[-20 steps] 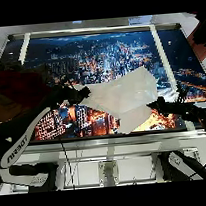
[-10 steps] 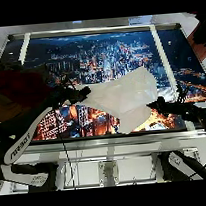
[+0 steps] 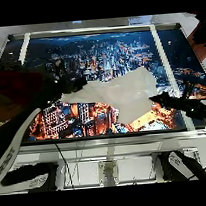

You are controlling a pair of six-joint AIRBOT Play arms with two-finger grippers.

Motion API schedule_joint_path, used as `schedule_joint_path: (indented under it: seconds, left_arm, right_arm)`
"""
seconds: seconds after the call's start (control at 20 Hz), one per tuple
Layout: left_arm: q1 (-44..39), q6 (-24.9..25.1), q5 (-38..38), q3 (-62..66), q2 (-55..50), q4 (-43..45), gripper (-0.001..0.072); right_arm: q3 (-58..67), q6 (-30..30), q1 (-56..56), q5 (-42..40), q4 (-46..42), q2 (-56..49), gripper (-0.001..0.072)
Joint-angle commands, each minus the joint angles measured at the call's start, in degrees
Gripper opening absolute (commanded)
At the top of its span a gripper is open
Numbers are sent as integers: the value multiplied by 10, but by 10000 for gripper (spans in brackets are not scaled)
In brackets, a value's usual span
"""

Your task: Fold the shirts.

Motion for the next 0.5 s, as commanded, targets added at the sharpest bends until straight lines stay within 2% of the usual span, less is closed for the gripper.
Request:
schedule_joint_path:
  seconds: [0.0,0.2,0.3,0.45]
  left_arm:
    - [0,12,96,10,145,144,20]
    - [0,55,126,11,352,159,19]
    - [0,67,127,24,435,156,19]
    - [0,140,128,80,496,99,18]
  right_arm:
    - [81,-9,-47,72,15,95,23]
    - [225,49,-108,126,8,250,23]
    - [288,68,-111,102,-2,309,23]
    - [393,113,-111,61,-61,347,23]
